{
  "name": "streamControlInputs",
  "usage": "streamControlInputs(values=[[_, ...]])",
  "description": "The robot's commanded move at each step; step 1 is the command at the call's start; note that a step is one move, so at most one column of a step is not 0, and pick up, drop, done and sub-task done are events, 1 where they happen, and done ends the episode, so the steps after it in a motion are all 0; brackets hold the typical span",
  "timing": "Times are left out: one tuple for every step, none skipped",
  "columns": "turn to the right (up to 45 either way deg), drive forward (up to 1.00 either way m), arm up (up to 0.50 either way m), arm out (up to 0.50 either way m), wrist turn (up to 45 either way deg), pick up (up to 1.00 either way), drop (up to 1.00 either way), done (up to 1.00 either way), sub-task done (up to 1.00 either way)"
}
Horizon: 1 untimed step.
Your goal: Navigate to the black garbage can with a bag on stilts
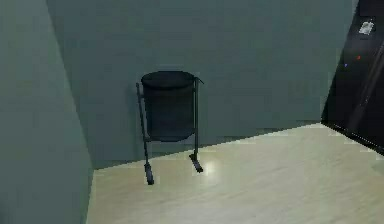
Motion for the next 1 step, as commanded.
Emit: streamControlInputs(values=[[-21.0,0.00,0.00,0.00,0.0,0.00,0.00,0.00,0.00]])
